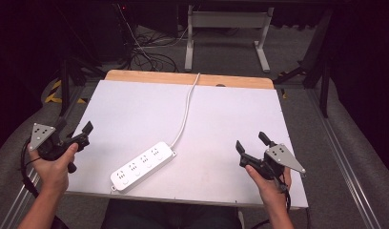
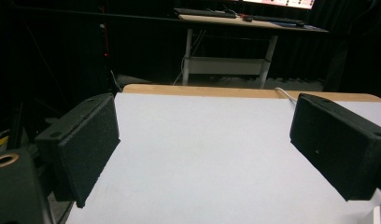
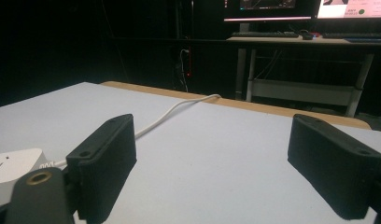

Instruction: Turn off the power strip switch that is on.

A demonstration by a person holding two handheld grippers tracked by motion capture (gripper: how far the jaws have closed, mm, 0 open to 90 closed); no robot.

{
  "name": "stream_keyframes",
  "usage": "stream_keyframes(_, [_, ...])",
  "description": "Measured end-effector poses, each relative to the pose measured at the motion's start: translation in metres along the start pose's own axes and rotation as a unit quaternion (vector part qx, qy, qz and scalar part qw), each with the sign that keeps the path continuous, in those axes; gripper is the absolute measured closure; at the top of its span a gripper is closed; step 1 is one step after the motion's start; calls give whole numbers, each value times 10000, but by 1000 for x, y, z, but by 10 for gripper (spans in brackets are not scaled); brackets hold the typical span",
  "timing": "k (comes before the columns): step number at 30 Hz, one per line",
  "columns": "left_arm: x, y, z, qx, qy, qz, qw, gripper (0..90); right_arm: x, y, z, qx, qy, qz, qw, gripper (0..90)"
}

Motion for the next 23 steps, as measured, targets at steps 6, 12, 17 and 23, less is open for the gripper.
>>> stream_keyframes(6, [0,0,0,-12,0,-6,10000,85,1,0,0,-7,-8,-16,10000,159])
stream_keyframes(12, [-1,0,0,-8,-17,-18,10000,85,0,0,0,-16,0,-4,10000,159])
stream_keyframes(17, [-4,2,-1,-26,-42,-43,10000,85,-1,2,-2,-36,-32,-2,10000,159])
stream_keyframes(23, [-4,3,-1,-33,-48,-70,10000,85,-3,2,-3,-39,-28,38,10000,159])
Point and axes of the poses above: each handheld gripper's, and its own axes: x roughly backward along the jaws, z roughly out of its top, y roughly to its right, the point moved 7 cm from there along -x, roughly forward along the jaws, and after that the axes turned 11 degrees about z, right-handed, at the moved point
